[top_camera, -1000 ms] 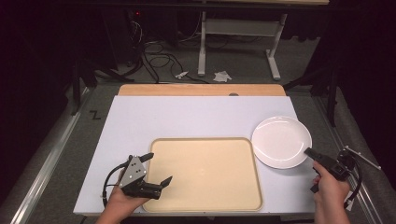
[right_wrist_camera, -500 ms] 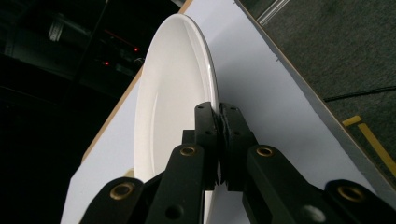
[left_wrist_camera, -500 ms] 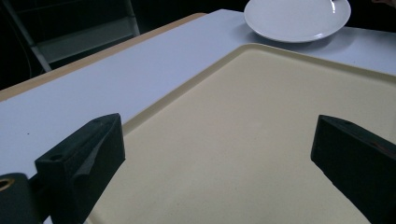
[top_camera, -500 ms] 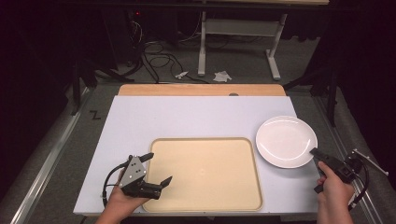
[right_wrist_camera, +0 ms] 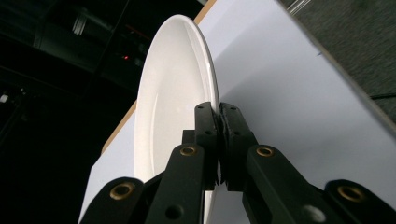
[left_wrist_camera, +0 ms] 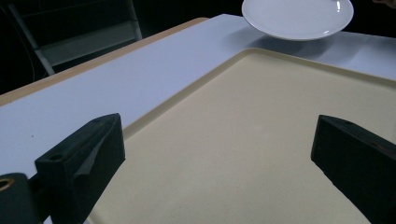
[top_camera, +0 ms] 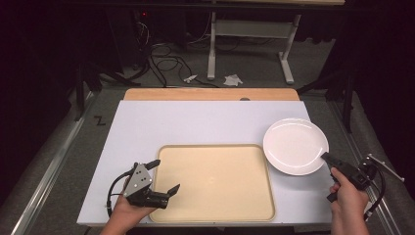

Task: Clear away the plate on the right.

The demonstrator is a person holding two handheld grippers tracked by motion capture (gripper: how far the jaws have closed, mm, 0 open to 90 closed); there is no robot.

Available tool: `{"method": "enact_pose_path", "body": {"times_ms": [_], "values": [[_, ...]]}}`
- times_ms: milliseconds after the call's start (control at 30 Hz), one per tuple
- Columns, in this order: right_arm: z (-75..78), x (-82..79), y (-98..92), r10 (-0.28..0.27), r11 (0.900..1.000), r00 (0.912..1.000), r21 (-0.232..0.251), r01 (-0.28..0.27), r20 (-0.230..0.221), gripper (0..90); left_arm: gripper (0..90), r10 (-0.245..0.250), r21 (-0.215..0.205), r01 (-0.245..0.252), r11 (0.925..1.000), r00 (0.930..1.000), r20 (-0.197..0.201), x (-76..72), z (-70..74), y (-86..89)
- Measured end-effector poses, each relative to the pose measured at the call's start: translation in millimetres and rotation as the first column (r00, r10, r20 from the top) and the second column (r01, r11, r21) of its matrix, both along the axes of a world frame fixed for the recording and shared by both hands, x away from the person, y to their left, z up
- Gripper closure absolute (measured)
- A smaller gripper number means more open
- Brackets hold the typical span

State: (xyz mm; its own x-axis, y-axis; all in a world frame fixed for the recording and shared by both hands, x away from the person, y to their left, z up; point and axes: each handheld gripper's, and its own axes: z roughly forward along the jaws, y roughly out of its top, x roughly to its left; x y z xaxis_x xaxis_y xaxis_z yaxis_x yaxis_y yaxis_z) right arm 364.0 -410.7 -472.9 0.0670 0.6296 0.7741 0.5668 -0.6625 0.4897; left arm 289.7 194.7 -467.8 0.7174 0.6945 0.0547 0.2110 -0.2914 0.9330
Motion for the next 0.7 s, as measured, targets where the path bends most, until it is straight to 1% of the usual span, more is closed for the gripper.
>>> {"method": "enact_pose_path", "body": {"times_ms": [200, 433, 633, 700], "values": [[-1.6, 2.7, 9.3, 0.039, 0.998, 0.9992, 0.045, -0.039, -0.007, 89.5, 3.4, 0.002, -0.005, -0.002, 1.0, 1.0, 0.002, 0.2, -0.2, 0.4], [-0.5, 6.2, 23.1, 0.094, 0.994, 0.9955, 0.049, -0.094, -0.005, 89.5, 3.3, 0.005, -0.009, -0.005, 0.9999, 1.0, 0.003, 0.3, 0.1, 1.1], [1.4, 8.9, 38.8, 0.154, 0.987, 0.9881, 0.038, -0.154, 0.003, 89.5, 3.2, 0.016, -0.016, -0.016, 0.9997, 0.9998, 0.013, -0.2, 1.5, 3.1], [1.9, 9.4, 43.7, 0.166, 0.985, 0.986, 0.046, -0.167, 0.008, 89.4, 3.2, 0.02, -0.022, -0.02, 0.9996, 0.9997, 0.017, -0.4, 2.2, 4.0]]}}
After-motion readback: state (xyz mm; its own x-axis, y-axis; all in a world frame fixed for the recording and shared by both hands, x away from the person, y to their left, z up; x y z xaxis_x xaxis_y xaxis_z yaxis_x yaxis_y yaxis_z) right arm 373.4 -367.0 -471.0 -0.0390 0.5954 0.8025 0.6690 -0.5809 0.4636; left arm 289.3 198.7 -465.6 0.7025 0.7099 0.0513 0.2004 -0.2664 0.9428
